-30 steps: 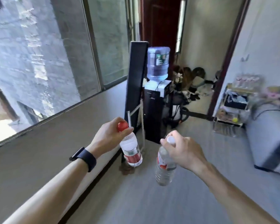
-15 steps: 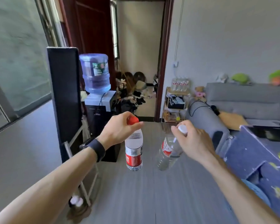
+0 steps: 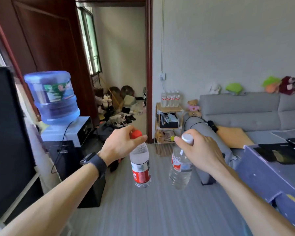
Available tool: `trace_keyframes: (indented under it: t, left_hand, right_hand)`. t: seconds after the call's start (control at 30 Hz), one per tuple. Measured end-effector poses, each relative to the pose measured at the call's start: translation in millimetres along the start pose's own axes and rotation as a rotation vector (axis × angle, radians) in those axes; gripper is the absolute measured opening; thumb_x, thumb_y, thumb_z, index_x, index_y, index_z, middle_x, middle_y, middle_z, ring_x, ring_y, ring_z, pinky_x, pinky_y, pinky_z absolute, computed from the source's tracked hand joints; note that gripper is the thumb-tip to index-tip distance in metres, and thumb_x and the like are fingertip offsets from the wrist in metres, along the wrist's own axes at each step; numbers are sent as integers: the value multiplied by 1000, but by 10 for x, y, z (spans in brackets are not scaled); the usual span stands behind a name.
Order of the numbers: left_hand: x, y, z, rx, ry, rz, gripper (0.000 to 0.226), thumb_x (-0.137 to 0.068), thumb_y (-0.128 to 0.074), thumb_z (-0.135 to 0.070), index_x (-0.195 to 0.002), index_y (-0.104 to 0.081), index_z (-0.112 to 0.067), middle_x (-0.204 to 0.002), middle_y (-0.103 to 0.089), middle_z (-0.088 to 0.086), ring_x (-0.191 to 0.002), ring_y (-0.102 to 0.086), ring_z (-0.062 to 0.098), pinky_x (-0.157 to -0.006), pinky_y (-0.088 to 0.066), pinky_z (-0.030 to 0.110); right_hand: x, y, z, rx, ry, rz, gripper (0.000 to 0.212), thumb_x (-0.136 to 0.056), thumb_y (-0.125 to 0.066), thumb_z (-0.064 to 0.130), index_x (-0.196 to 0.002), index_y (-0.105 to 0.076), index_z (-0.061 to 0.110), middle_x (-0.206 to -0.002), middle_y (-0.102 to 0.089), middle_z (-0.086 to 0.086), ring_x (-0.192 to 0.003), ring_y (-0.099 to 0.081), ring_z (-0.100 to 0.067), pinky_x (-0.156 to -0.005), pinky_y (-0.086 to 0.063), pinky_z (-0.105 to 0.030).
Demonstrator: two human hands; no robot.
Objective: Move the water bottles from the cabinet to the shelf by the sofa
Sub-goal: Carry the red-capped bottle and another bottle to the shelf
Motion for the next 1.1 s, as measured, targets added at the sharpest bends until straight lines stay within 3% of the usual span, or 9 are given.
trace_keyframes:
  t: [0.23, 0.43, 0.63, 0.9, 1.1]
  left_hand:
    - [-1277, -226, -88, -23, 12, -21, 38, -84, -64, -58, -102, -61, -24, -92, -64, -8, -89, -62, 15, -81, -55, 38]
    - [-2366, -433, 19, -26, -4, -40, 40, -84, -64, -57, -102, -63, -20, -94, -66, -3, -89, -62, 18, -83, -54, 41]
    - [-3539, -655, 202, 15, -46, -6, 36, -84, -66, -54, -101, -64, -22, -91, -66, -4, -86, -62, 15, -81, -55, 40]
    - [-5128, -1030, 468, 64, -99, 57, 31, -83, -67, -53, -95, -60, -27, -87, -63, -9, -82, -60, 11, -73, -54, 34]
    - [-6058, -1381, 726, 56, -82, 100, 27, -84, -67, -53, -90, -58, -29, -85, -63, -9, -80, -60, 10, -68, -50, 30]
  right_hand:
    - [-1223, -44, -448, -11, 10, -42, 34, -89, -51, 63, -95, -55, 29, -68, -58, 14, -80, -58, -22, -61, -37, -32]
    - [-2154, -299, -931, -5, -38, -47, 35, -88, -50, 65, -94, -56, 31, -71, -61, 12, -79, -59, -20, -67, -49, -36]
    - [-3103, -616, -1292, 24, -129, -60, 33, -86, -54, 64, -81, -54, 31, -72, -63, 15, -74, -58, -10, -64, -48, -32]
    - [-4377, -914, -1650, -3, -223, -137, 35, -85, -56, 63, -86, -57, 28, -75, -67, 12, -81, -60, -21, -75, -51, -37]
    - [-5160, -1237, -2022, -21, -267, -165, 34, -84, -57, 66, -80, -53, 32, -73, -67, 12, -81, -61, -21, -72, -51, -38]
Point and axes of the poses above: each hand's wrist, its own x-axis away from the middle knuckle, its own y-axis out of the back of the hand, z = x × y, the point moved 8 cm from there along -x, towards the middle knuckle
